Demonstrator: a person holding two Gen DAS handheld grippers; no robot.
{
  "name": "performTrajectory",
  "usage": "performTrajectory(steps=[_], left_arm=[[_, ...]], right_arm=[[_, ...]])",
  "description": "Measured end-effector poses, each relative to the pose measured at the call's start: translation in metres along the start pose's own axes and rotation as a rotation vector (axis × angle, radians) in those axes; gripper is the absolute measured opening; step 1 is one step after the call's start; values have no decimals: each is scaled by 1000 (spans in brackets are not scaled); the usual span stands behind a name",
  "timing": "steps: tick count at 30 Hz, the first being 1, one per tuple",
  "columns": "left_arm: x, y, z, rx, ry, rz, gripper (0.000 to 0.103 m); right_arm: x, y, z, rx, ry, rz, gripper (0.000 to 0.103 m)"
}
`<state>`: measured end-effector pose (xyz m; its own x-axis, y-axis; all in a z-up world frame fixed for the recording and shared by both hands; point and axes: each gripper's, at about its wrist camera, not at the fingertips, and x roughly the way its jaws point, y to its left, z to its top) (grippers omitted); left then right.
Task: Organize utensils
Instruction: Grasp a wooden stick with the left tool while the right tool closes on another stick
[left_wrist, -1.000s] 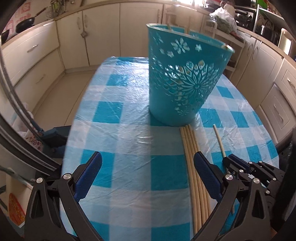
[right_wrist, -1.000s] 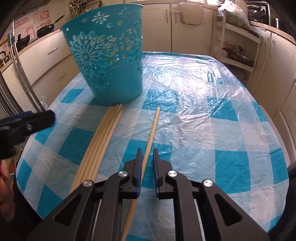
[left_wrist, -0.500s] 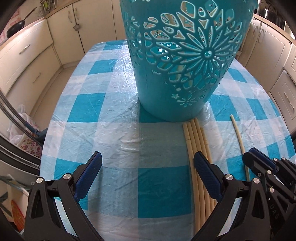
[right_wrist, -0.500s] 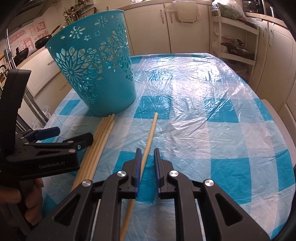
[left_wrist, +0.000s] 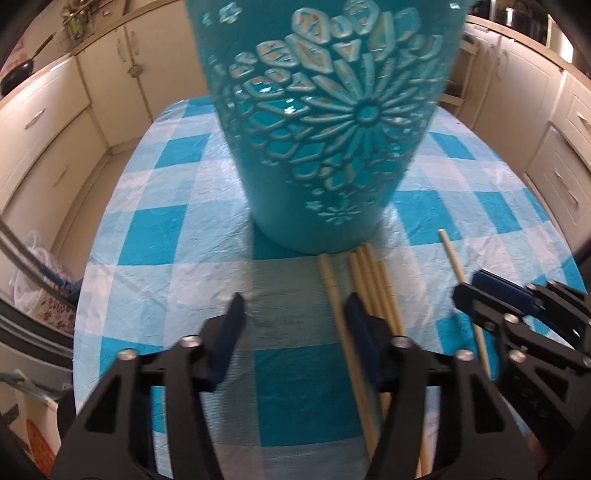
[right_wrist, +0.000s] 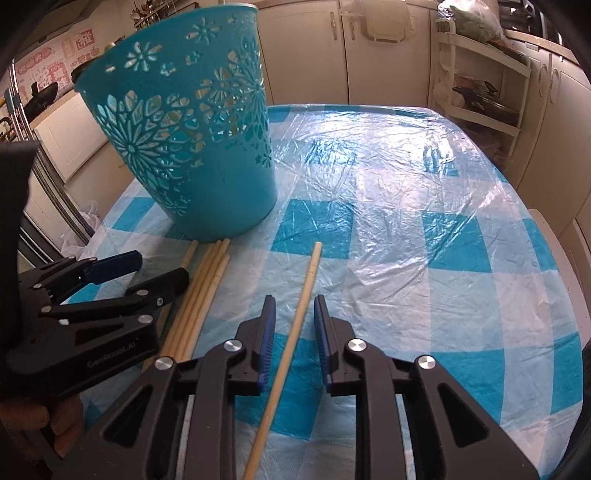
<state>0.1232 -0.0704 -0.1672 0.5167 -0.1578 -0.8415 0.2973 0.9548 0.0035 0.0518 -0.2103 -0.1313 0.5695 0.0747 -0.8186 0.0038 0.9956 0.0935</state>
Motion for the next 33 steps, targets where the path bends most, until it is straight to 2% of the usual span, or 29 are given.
performTrajectory(steps=[2, 4, 6, 9, 11, 14, 17, 19, 21, 25, 27, 28, 30, 33], left_arm=[[-3, 0, -3, 3, -9, -18, 29], [-6, 7, -6, -19, -16, -41, 20], [-8, 17, -10, -48, -13, -72, 10], [-13, 29, -16, -66, 3, -141, 8], [-15, 33, -19, -43, 12, -163, 8], [-15, 34, -17, -34, 29, -163, 9], [-12, 34, -12, -43, 37, -142, 14], [-10, 32, -8, -43, 43, -119, 23], [-8, 28, -4, -36, 51, -91, 43], [-6, 21, -4, 0, 42, -43, 44], [-7, 19, -6, 20, 27, -26, 29], [-7, 19, -7, 30, 22, -21, 25], [-8, 22, -6, 25, 21, -33, 11], [-7, 23, -4, 23, 25, -48, 5]], right_arm=[[0, 4, 0, -27, 7, -13, 22], [-1, 9, -3, -51, 17, 5, 13], [-4, 14, -8, -77, 26, 15, 11], [-9, 18, -15, -87, 36, 27, 11], [-9, 18, -15, -81, 38, 23, 11], [-6, 15, -9, -56, 39, 11, 11], [-2, 13, 1, -38, 31, 5, 11], [4, 12, 7, -29, 37, 6, 11], [9, 10, 9, -25, 33, 6, 11], [10, 6, 10, -23, 24, 16, 8], [10, 4, 9, -23, 15, 25, 7], [10, 2, 8, -19, 10, 30, 7], [11, -3, 8, -2, 5, 50, 7], [12, -7, 8, 28, 6, 82, 7]])
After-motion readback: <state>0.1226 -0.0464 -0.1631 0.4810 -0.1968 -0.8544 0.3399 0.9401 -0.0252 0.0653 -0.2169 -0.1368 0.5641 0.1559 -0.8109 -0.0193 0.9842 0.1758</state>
